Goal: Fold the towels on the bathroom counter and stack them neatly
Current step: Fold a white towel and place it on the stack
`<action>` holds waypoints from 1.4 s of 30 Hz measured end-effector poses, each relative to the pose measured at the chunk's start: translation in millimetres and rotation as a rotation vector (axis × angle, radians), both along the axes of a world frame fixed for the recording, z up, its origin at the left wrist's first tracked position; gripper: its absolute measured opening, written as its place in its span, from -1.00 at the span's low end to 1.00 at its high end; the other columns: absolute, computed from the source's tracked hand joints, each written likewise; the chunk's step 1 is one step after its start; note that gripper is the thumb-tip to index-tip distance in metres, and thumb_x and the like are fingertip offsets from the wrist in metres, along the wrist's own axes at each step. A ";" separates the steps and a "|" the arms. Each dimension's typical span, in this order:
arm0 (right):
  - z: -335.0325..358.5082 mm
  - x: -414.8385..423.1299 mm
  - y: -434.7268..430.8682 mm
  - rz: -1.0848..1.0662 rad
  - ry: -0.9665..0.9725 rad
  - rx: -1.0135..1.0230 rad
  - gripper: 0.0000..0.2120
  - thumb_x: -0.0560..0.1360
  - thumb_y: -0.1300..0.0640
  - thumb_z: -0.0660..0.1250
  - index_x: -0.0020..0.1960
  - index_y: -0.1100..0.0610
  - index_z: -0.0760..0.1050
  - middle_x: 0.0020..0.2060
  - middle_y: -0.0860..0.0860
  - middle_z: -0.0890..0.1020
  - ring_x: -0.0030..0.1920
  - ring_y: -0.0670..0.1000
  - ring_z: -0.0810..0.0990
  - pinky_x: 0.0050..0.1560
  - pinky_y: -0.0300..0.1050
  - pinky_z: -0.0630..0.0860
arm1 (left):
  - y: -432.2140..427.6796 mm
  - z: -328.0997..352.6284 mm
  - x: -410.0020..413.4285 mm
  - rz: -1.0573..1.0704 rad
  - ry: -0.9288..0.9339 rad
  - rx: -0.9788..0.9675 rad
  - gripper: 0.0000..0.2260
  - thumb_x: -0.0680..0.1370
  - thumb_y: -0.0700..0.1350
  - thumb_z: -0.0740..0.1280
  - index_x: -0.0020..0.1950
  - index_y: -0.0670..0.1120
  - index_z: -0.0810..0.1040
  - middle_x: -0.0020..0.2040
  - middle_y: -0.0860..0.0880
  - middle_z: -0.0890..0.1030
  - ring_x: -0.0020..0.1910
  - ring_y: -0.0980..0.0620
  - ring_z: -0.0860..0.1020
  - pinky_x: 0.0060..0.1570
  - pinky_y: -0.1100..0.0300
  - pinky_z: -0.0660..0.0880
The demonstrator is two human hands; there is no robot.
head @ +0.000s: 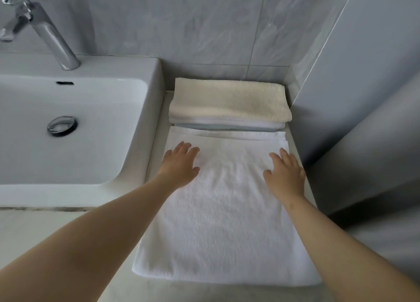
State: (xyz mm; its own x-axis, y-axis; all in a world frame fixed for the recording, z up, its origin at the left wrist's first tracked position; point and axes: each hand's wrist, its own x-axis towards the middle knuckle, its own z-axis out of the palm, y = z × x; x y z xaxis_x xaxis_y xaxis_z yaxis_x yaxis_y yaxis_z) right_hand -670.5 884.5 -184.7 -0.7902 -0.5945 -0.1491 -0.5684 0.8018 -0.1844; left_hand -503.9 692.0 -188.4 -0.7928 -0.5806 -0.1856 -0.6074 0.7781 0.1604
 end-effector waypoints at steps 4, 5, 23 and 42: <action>-5.1 -31.4 -28.6 0.065 -0.004 0.065 -0.50 0.60 0.04 0.06 0.51 0.01 0.07 0.54 0.00 0.00 0.53 0.10 -0.09 0.45 0.07 0.02 | -23.8 -4.7 -24.1 -0.018 -0.044 -0.010 -0.44 0.58 0.09 0.19 0.52 -0.02 0.09 0.54 -0.03 0.08 0.53 -0.03 -0.02 0.48 -0.05 0.01; -6.9 -40.6 -33.3 0.075 -0.010 0.082 -0.50 0.60 0.03 0.06 0.51 -0.01 0.06 0.54 -0.02 0.00 0.53 0.11 -0.10 0.45 0.07 0.01 | -30.5 -6.3 -28.1 -0.016 -0.060 -0.002 -0.43 0.58 0.11 0.19 0.52 -0.01 0.08 0.54 -0.03 0.07 0.53 -0.02 -0.01 0.48 -0.06 0.01; -11.1 -89.4 -32.1 -0.014 -0.028 -0.350 -0.87 0.42 0.16 0.41 -0.05 0.16 0.60 -0.05 0.06 0.63 0.05 0.17 0.53 0.08 0.03 0.41 | -76.5 -0.7 -34.8 0.143 0.134 0.023 -0.82 0.55 -0.04 0.29 0.08 -0.09 0.53 0.06 -0.07 0.59 0.07 -0.10 0.52 0.08 0.13 0.35; 1.4 -114.6 -46.8 0.003 -0.385 -0.361 -0.84 0.60 0.06 0.18 -0.04 0.16 0.31 -0.24 0.03 0.43 -0.35 0.01 0.35 -0.35 -0.14 0.28 | -102.4 13.7 -50.7 0.212 0.003 0.212 -0.79 0.63 -0.11 0.15 0.14 -0.21 0.45 0.13 -0.21 0.55 0.11 -0.13 0.49 -0.08 0.17 0.33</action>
State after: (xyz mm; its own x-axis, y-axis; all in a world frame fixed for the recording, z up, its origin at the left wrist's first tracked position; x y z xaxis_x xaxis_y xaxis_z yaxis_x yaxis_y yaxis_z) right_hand -785.1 837.7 -183.3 -0.7168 -0.6639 -0.2133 -0.4075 0.6471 -0.6444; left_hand -554.6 589.7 -174.7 -0.6583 -0.6822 -0.3182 -0.7523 0.5827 0.3073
